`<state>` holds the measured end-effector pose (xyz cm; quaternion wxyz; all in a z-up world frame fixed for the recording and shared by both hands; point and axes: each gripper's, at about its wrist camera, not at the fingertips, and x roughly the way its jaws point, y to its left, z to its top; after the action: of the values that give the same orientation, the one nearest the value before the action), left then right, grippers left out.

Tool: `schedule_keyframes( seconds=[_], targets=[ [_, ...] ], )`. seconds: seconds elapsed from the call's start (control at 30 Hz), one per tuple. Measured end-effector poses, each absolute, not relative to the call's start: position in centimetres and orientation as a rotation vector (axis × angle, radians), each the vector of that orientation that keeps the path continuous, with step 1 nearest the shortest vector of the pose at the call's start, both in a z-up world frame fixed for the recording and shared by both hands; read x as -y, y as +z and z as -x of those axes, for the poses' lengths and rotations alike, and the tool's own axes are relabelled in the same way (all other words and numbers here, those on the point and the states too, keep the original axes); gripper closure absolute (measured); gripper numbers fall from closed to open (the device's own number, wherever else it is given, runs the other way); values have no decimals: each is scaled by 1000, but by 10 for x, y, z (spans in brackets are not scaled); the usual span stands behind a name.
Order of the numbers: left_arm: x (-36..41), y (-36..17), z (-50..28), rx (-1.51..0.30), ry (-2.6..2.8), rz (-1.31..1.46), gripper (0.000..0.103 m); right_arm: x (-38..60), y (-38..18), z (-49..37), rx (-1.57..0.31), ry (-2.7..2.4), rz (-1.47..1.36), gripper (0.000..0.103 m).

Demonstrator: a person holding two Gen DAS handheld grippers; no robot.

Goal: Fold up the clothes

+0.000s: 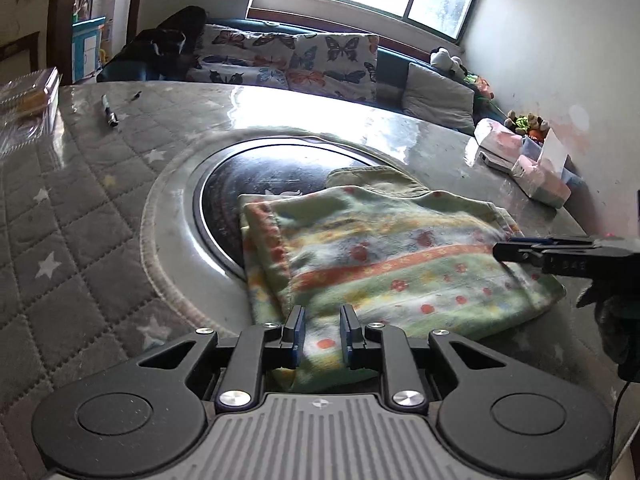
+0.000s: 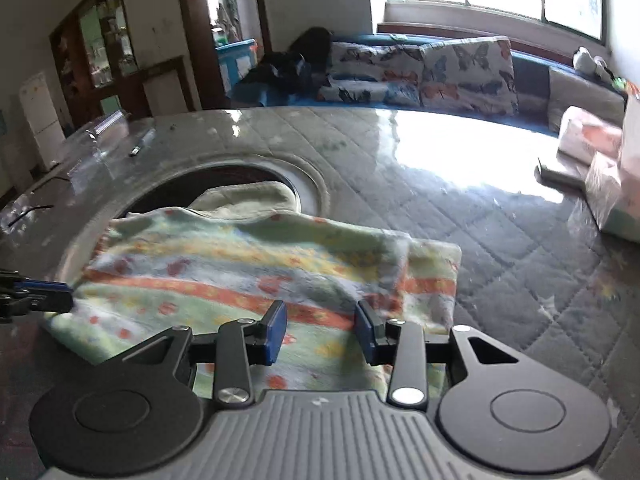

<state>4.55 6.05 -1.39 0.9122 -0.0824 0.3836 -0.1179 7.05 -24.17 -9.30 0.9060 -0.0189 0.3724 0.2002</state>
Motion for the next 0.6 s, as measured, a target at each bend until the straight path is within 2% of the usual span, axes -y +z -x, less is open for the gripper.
schedule_keyframes(
  seconds=[0.27,0.6],
  targets=[
    [-57,-3,-63,-774,-236,169,82,233,-79,-93,-728,404,60,65],
    [-59,-3,-112,-779,-189,179,82,233,-92,-121,-759,344,37,65]
  ],
)
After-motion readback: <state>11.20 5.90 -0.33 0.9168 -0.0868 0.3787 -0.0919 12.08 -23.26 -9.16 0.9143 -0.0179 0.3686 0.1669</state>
